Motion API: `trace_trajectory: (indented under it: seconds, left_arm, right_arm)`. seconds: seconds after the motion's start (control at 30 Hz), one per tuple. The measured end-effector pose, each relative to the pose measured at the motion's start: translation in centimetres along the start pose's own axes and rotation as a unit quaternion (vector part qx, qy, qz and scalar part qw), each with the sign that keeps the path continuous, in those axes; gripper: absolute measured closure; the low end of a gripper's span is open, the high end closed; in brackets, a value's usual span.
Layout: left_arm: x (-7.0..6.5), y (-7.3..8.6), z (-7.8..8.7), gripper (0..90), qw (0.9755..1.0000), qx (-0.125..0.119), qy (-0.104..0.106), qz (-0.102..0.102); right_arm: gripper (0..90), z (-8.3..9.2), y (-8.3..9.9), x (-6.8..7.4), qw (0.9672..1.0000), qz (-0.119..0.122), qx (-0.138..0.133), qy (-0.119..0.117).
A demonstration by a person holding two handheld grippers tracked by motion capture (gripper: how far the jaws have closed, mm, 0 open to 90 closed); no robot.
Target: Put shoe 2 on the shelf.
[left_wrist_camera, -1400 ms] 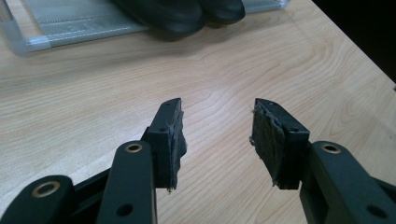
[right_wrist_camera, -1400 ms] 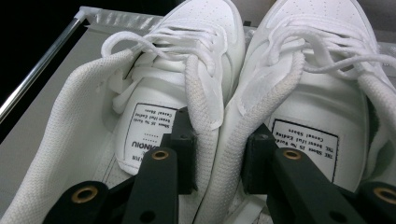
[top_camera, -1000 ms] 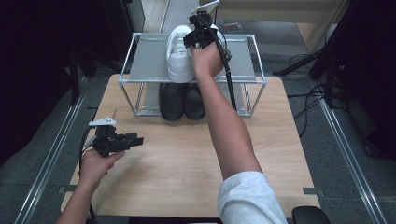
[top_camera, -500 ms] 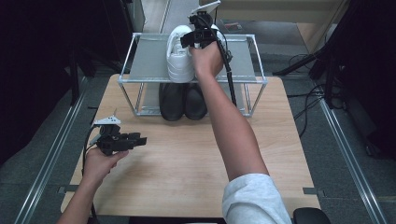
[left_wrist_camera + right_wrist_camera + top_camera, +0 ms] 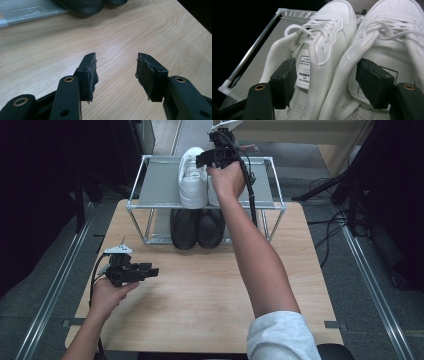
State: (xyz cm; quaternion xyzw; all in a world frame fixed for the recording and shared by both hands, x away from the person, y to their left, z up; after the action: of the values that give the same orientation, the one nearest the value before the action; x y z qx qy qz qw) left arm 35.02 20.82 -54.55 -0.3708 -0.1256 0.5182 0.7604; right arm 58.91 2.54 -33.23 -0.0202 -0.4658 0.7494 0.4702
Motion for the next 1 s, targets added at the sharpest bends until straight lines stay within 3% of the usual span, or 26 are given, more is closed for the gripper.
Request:
trace_trajectory:
  seconds: [0.17,0.47,0.7,1.0]
  left_arm:
    - [0.1,-0.1,-0.1,49.6,0.9999,0.003,0.002,0.014]
    - [-0.2,0.0,-0.5,48.2,0.9999,0.01,0.001,0.006]
    - [-0.2,0.0,-0.5,43.8,1.0,0.005,0.004,-0.001]
    - [0.0,0.2,-0.8,40.9,0.9999,0.014,0.002,0.0]
  right_arm:
    - [34.2,1.2,0.1,0.6,0.9998,0.011,-0.002,-0.014]
    - [34.2,3.0,0.7,1.3,0.9989,0.011,-0.006,-0.044]
    - [34.2,4.3,1.8,1.8,0.9971,0.024,0.001,-0.071]
    - [34.2,6.2,3.2,2.1,0.9956,0.034,0.007,-0.087]
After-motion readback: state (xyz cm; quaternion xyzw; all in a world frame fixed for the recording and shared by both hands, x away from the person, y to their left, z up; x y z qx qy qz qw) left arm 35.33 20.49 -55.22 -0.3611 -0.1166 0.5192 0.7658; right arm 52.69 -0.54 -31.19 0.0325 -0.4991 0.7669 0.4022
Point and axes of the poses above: each handheld gripper's, and its own axes: z roughly backward along the jaws, y roughly out of its underside, x roughly to its left, the point moved 10 cm from there along -z, roughly forward along the jaws, and after that the axes turned 15 degrees about -y, right-handed, at the moved point
